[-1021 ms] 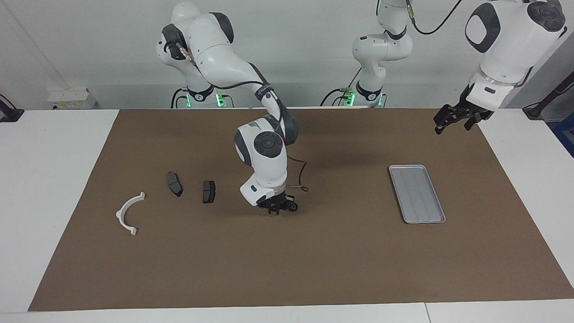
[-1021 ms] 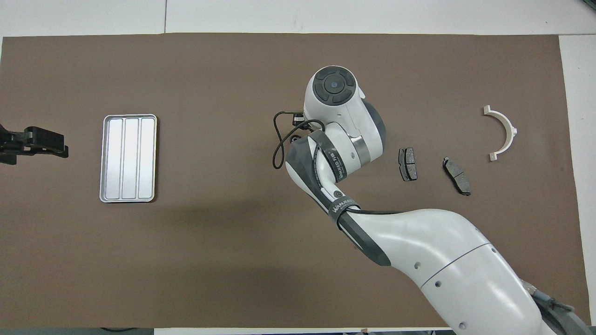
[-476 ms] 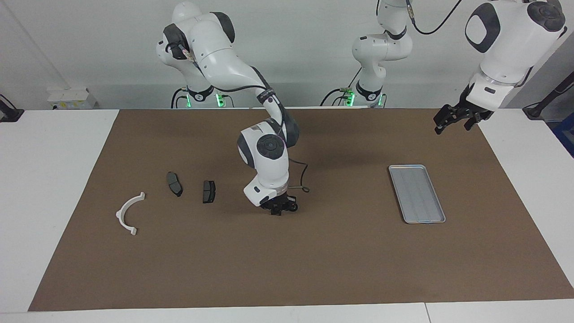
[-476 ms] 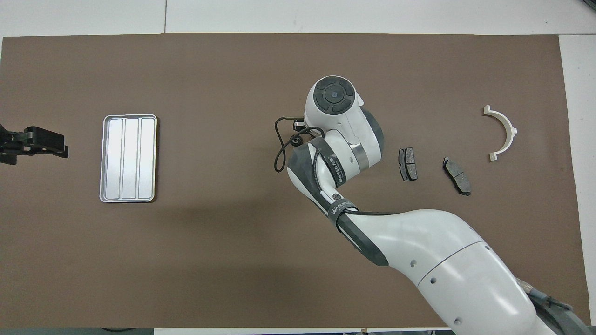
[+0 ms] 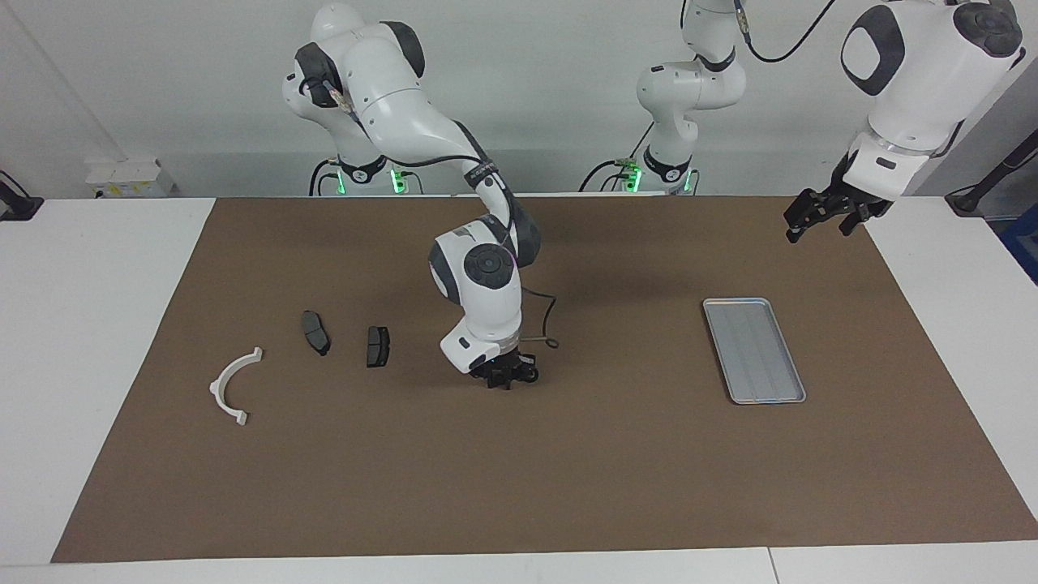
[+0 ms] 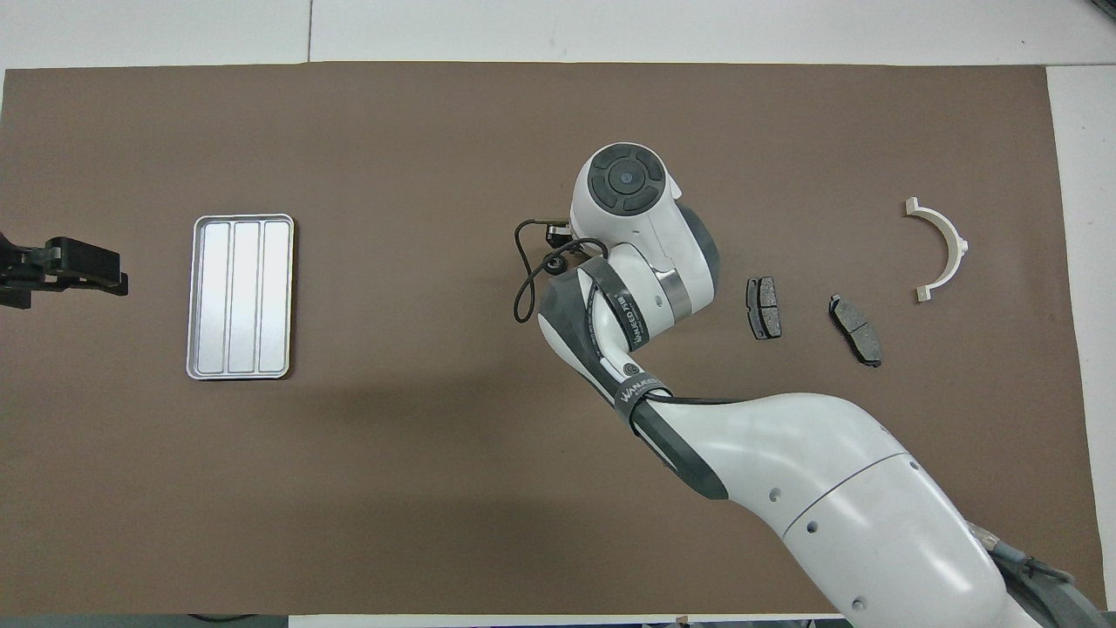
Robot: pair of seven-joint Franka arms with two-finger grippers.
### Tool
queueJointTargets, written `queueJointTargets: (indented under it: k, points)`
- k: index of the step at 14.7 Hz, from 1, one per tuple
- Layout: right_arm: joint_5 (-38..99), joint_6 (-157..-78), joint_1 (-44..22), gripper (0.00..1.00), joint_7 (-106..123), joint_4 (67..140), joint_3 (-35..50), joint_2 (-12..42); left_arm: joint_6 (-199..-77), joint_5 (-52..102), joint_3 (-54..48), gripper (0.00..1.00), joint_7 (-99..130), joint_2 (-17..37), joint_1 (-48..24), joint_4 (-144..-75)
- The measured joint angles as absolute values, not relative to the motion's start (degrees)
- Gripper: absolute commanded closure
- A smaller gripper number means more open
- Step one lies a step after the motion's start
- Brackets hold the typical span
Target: Pick bearing gear from pile to tray
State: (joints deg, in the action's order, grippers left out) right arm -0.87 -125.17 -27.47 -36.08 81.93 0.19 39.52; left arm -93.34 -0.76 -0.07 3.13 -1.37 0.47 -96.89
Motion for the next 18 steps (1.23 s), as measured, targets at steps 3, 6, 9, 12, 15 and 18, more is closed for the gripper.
queueJointTargets:
  k: [3, 6, 9, 12, 15, 18]
  points:
    - [-0.87, -124.42, -27.35, 0.00, -36.09, 81.19, 0.06, 39.20, -93.34, -0.76, -0.07, 0.00, 3.13, -1.37, 0.47, -96.89]
    - [-0.88, -122.02, -26.59, 0.00, -36.08, 78.25, -0.42, 38.58, -93.34, -0.76, -0.07, 0.00, 3.13, -1.37, 0.47, -96.89]
    - [-0.94, -121.52, -24.07, 0.00, -33.26, 76.46, -0.67, 37.15, -93.34, -0.76, -0.07, 0.00, 3.13, -1.37, 0.47, -96.89]
    - [-0.95, -121.41, -19.37, 0.00, -25.34, 76.04, -0.80, 34.69, -93.34, -0.76, -0.07, 0.00, 3.13, -1.37, 0.47, -96.90]
    - [-0.95, -119.28, -12.75, 0.00, -13.16, 75.86, -0.95, 32.02, -93.34, -0.76, -0.07, 0.00, 3.13, -1.37, 0.47, -96.89]
    - [-1.39, -115.57, -6.43, 0.00, -2.12, 75.70, -1.19, 29.27, -93.34, -0.76, -0.07, 0.00, 3.13, -1.37, 0.47, -96.89]
